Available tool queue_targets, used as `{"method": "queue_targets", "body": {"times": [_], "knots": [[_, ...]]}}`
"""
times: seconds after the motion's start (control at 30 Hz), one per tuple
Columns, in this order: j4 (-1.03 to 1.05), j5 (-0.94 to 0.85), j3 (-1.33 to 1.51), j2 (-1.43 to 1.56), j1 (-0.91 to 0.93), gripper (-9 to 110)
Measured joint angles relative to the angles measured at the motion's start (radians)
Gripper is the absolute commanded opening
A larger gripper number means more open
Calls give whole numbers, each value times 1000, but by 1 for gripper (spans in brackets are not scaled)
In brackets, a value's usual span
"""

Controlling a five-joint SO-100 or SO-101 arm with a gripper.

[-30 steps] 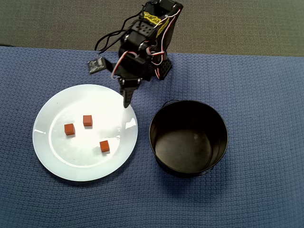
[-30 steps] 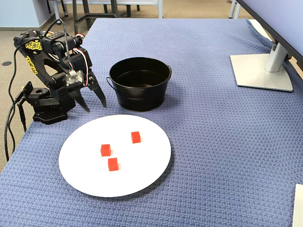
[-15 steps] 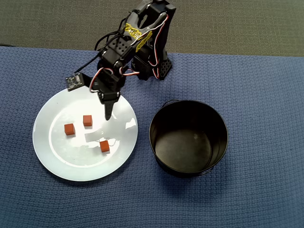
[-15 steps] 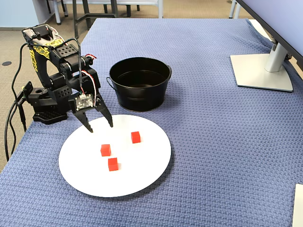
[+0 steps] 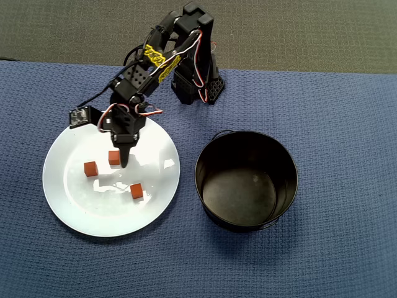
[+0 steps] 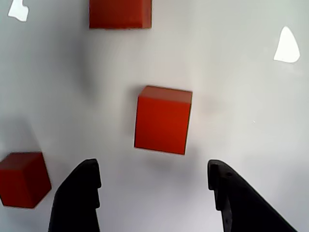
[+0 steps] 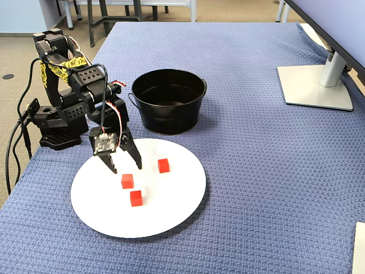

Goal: Pick up the red cubes from the white plate and place them in the black recipient

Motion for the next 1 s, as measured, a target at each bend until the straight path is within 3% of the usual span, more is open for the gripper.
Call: {"method": "queue_targets", "body": {"times": [0.37,0.5,0.8,1.0], "knots": [[-21,87,-91,-126,32,17],[-21,94,-115,-149,43,0],[-35,152,-117,-107,48,0],[86,264,-133,66,-6,0]]}}
